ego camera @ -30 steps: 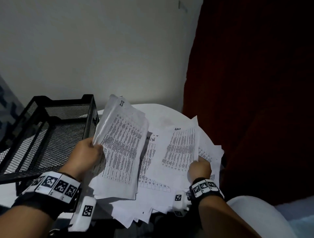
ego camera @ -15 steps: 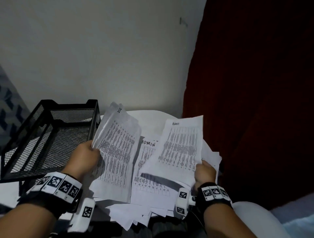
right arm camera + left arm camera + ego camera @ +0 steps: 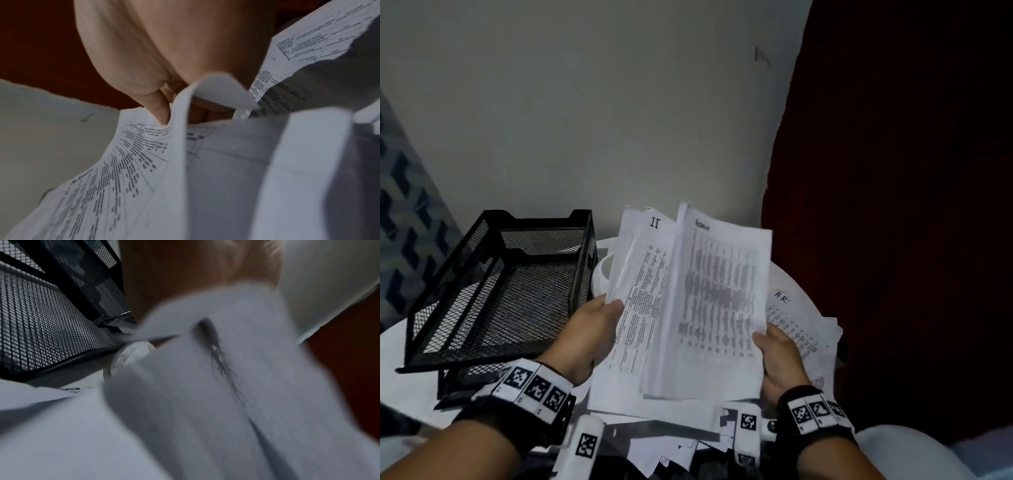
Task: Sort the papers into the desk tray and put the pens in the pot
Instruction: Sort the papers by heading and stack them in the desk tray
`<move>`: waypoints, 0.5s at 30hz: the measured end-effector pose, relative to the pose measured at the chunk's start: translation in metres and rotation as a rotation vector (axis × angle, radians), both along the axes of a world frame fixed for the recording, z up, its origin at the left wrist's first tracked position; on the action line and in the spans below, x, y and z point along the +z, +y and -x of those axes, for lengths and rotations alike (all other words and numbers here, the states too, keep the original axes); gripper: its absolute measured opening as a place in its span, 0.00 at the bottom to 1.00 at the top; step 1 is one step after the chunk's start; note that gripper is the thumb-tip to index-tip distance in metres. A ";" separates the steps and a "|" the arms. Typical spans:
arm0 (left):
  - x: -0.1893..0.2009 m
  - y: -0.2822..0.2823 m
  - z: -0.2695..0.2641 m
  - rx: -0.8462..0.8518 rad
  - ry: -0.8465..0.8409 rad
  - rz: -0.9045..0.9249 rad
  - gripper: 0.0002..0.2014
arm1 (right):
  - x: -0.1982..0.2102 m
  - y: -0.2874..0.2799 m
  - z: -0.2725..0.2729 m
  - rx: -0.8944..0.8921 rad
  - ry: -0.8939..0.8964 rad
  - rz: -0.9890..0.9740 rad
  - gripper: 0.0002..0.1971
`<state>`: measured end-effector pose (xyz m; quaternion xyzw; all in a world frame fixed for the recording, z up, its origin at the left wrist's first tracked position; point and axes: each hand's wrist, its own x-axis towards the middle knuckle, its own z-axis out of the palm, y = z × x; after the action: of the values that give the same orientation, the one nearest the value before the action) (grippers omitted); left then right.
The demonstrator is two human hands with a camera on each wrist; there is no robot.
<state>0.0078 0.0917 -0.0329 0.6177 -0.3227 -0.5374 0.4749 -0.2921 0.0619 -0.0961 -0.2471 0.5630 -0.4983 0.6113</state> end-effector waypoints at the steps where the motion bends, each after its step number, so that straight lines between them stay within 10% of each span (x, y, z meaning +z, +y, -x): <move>1: -0.002 0.000 0.002 0.005 -0.004 0.003 0.12 | -0.003 0.002 -0.006 0.021 0.022 -0.015 0.17; 15: -0.016 0.000 0.018 -0.142 -0.039 0.058 0.15 | -0.011 0.008 -0.040 0.177 0.122 0.037 0.13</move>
<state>-0.0105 0.0917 -0.0487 0.5897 -0.3905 -0.5480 0.4467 -0.2523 0.0701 -0.1066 -0.3369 0.5658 -0.4370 0.6128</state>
